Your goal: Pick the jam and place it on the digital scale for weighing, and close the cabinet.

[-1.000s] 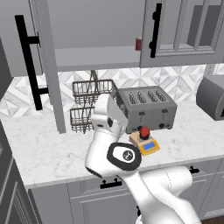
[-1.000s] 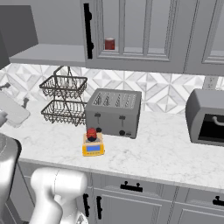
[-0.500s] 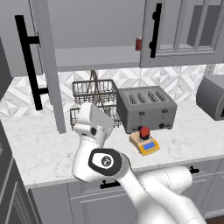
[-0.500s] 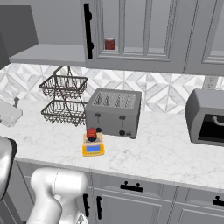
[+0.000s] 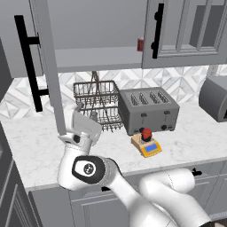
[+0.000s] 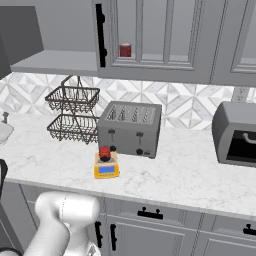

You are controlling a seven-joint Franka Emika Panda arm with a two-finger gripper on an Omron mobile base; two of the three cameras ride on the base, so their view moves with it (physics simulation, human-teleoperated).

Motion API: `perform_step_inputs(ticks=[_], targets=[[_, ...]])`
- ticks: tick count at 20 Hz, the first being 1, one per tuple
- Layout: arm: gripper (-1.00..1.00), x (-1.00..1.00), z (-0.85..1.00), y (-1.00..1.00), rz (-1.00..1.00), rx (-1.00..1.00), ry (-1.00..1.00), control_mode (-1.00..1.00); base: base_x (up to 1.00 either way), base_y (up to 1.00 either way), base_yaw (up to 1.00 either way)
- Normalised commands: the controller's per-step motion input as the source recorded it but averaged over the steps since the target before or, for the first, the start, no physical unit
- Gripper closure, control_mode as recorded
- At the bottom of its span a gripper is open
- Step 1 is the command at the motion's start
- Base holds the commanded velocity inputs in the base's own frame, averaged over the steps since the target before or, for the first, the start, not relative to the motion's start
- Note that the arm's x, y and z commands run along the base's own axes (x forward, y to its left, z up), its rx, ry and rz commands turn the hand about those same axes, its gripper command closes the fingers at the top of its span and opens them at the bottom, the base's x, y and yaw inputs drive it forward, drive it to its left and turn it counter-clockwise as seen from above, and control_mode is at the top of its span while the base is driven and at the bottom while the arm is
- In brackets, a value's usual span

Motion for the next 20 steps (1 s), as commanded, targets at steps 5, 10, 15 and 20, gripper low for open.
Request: perform_step_inputs(ticks=[5, 10, 15, 20], targets=[[-1.00, 0.00, -0.09, 0.37, 0.00, 0.00, 0.00, -1.00, 0.00, 0.00, 0.00], [-1.00, 0.01, -0.29, 0.19, 0.03, 0.00, -0.02, -1.00, 0.00, 0.00, 0.00], [-1.00, 0.03, -0.26, 0.24, 0.01, 0.00, 0.00, -1.00, 0.00, 0.00, 0.00], [-1.00, 0.05, -0.05, 0.60, 0.00, -0.01, 0.00, -1.00, 0.00, 0.00, 0.00]])
